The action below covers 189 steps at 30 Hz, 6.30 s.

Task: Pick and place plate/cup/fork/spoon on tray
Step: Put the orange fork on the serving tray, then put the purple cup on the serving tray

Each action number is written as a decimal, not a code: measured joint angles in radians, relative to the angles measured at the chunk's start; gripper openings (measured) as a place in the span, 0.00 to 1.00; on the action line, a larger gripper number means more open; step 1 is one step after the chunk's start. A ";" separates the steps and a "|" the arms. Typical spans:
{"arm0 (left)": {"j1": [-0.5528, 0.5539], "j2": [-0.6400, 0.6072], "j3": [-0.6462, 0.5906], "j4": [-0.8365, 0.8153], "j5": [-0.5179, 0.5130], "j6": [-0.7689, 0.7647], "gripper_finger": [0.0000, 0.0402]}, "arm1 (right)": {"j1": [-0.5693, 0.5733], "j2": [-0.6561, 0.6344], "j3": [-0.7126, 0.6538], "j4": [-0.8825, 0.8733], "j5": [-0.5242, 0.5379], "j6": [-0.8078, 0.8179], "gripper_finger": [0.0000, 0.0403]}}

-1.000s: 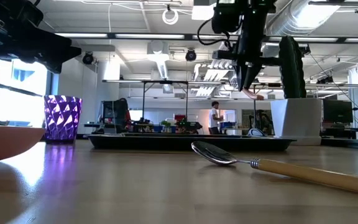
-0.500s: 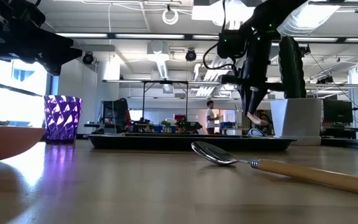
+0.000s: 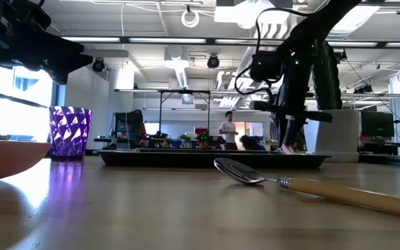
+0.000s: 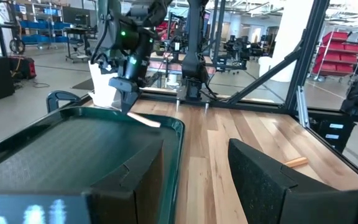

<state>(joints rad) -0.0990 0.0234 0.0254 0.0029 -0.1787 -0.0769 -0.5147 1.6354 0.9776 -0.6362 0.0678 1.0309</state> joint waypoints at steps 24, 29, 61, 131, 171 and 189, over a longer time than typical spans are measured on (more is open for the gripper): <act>0.000 0.000 0.000 0.002 -0.019 0.001 0.42 | -0.042 0.086 -0.014 0.023 -0.072 -0.071 0.07; 0.000 0.000 0.000 0.003 -0.019 0.000 0.42 | -0.042 0.087 -0.014 0.024 -0.072 -0.067 0.14; 0.000 0.000 0.000 0.058 -0.019 0.001 0.42 | 0.015 0.087 0.272 -0.276 0.013 -0.092 0.23; 0.029 0.528 0.818 -0.610 -0.363 -0.064 0.42 | 0.357 0.085 1.037 -0.623 0.309 -0.171 0.23; 0.486 1.070 0.876 -1.053 -0.112 -0.542 0.42 | 0.357 0.086 1.037 -0.633 0.250 -0.317 0.23; 0.486 1.274 0.876 -1.057 -0.111 -0.539 0.42 | 0.357 0.086 1.037 -0.637 0.250 -0.326 0.23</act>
<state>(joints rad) 0.3870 1.2970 0.9012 -1.0542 -0.2897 -0.6159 -0.1581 1.7214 2.0148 -1.2730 0.3180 0.7052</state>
